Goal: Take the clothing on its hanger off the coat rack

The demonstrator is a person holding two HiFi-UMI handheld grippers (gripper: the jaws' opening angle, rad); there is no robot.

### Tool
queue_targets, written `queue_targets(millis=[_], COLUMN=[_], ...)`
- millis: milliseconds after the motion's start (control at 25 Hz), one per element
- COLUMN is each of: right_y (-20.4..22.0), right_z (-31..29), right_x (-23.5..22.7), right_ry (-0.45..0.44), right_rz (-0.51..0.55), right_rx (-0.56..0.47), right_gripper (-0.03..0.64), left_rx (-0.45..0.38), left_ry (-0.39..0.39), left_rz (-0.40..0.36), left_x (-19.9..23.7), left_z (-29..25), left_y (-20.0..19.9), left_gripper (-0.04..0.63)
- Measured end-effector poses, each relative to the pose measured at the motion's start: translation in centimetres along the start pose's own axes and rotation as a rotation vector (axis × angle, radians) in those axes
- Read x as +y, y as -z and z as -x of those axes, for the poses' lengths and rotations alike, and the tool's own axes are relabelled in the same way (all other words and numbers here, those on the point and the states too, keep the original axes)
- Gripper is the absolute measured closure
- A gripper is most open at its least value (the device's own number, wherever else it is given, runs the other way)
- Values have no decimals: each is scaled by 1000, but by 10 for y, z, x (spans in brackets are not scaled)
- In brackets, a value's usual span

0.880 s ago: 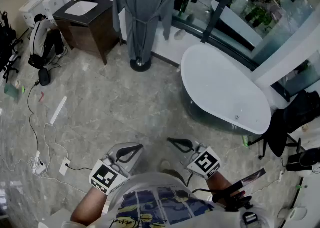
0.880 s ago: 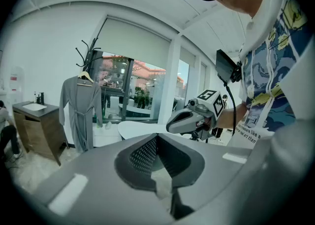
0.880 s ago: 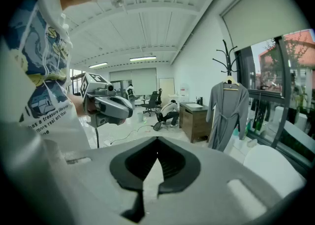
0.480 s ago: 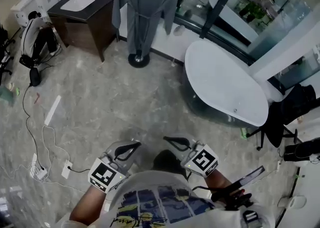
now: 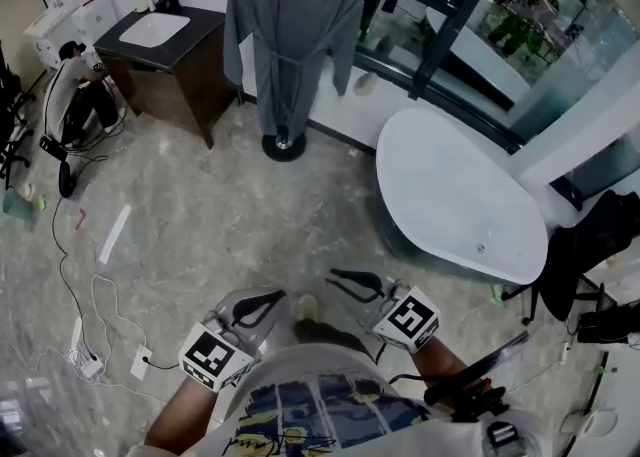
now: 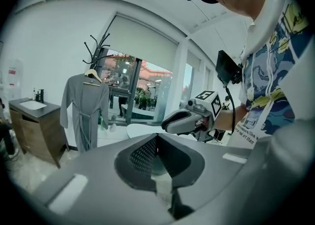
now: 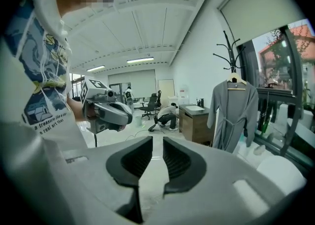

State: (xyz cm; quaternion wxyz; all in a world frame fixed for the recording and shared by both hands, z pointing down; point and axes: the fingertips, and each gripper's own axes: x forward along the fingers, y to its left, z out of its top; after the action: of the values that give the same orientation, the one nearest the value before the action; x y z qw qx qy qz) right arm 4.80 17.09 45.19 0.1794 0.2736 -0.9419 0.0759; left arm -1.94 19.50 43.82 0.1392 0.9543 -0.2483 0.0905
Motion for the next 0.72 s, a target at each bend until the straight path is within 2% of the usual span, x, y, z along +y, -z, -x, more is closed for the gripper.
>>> queue_targets(millis=[120, 240, 400, 720], right_y=[-15, -15, -19, -65], right_z=[-4, -7, -25, -82], right_x=[-42, -98, -158, -262], right_ry=[-26, -15, 0, 66], right_rz=[41, 99, 128, 208], right_rx=[-18, 8, 39, 74], right_gripper=[532, 514, 506, 490], left_rx=[19, -30, -36, -31], left_ry=[-46, -69, -66, -62], left_rz=[2, -25, -20, -62], left_x=[24, 48, 74, 157], left_z=[-25, -58, -86, -100], left_y=[-20, -44, -60, -87], left_gripper=[591, 591, 591, 592])
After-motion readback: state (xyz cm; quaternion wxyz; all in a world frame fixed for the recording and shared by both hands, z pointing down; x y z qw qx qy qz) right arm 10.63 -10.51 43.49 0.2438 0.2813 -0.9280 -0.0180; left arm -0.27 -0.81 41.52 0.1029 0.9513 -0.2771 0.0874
